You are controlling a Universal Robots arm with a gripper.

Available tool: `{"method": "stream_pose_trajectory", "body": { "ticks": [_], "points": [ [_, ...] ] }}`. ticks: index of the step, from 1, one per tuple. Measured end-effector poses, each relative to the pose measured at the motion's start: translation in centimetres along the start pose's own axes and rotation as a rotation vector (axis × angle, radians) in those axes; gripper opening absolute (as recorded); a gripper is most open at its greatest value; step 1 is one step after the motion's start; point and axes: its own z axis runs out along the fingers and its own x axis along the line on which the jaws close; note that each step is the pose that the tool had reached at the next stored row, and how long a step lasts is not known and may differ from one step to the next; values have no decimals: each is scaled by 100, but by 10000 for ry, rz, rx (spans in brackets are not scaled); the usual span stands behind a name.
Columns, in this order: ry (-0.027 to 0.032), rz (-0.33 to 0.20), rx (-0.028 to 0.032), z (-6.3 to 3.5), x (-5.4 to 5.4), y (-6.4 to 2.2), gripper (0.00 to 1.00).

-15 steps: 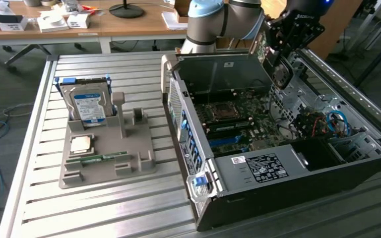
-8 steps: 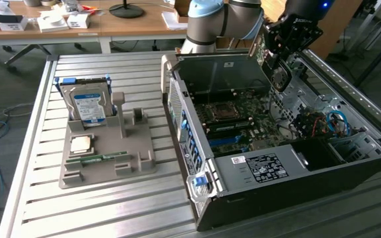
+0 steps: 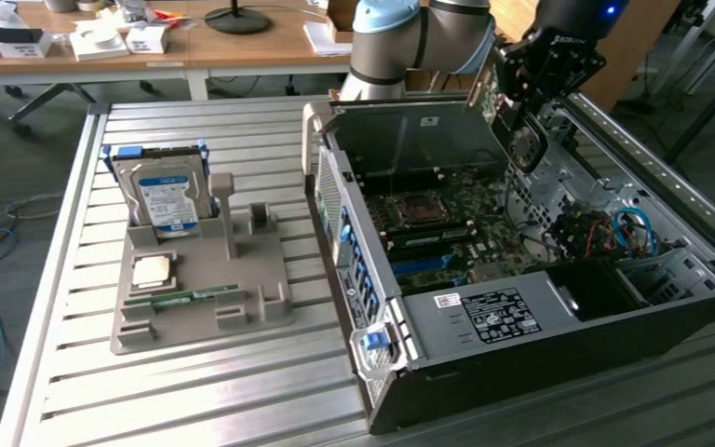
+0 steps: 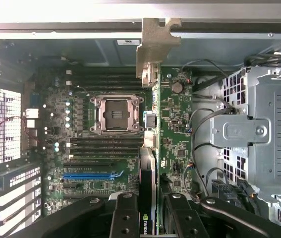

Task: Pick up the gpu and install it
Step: 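Pick up the gpu and move the gpu toward the slot, then insert the gpu into the slot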

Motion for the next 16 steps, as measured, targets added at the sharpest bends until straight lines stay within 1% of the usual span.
{"method": "stream_pose_trajectory", "body": {
  "ticks": [3,5,8,16],
  "points": [
    [-1,1,-1,1,0,0,26],
    [-3,-1,-13,25,-1,-2,26],
    [-6,-2,-11,59,-2,-5,26],
    [-6,-1,-11,60,-2,-5,26]
  ]
}}
